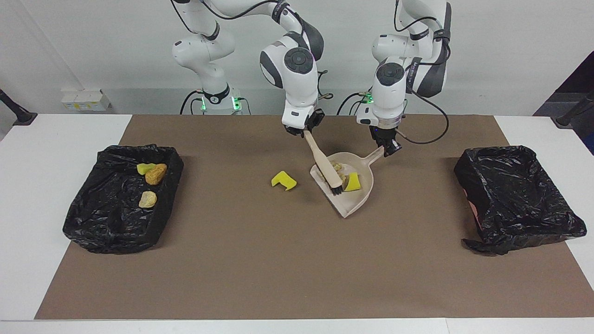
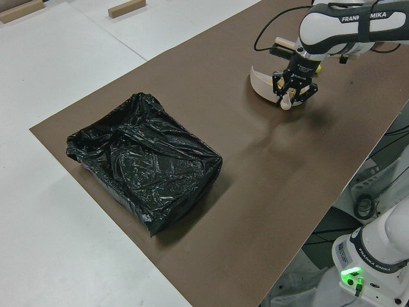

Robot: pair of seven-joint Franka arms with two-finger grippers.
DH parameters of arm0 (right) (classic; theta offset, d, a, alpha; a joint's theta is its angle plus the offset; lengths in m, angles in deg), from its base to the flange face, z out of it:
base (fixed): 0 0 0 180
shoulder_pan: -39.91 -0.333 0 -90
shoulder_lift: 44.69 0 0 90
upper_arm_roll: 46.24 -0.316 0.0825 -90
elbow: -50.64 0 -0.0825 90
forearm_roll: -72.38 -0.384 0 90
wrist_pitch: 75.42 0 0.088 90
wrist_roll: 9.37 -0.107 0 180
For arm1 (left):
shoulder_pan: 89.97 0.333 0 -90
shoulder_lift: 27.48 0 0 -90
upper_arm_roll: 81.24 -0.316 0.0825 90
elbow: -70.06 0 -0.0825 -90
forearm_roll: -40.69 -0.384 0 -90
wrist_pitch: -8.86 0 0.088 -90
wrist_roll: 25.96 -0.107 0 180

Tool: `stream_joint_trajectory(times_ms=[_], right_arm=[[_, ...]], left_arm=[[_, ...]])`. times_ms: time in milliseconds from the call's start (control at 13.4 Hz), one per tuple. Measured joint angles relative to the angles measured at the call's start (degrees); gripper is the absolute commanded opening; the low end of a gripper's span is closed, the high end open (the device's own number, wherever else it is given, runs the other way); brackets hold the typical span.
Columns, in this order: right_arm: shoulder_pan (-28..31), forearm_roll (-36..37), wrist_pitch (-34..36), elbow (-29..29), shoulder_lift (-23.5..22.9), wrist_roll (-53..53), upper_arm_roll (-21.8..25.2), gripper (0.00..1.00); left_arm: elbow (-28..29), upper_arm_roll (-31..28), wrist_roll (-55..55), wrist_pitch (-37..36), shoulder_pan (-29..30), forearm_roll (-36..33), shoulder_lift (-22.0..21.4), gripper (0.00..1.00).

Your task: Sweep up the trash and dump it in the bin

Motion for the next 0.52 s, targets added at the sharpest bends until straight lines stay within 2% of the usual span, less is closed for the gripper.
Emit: stream_joint_trajectory(times_ms=[225,524], right_arm=[[3.4,0.2,3.0,-1.9,0.1,0.0,0.3,0.0],[9.6,3.1,3.5,-8.8,2.3,-0.2,0.9,0.0]], left_arm=[[0.0,0.1,0.3,0.1,-1.2,0.0,0.0,0.0],[0.0,0.1,1.0,0.3,-2.8,0.0,0.0,0.0]])
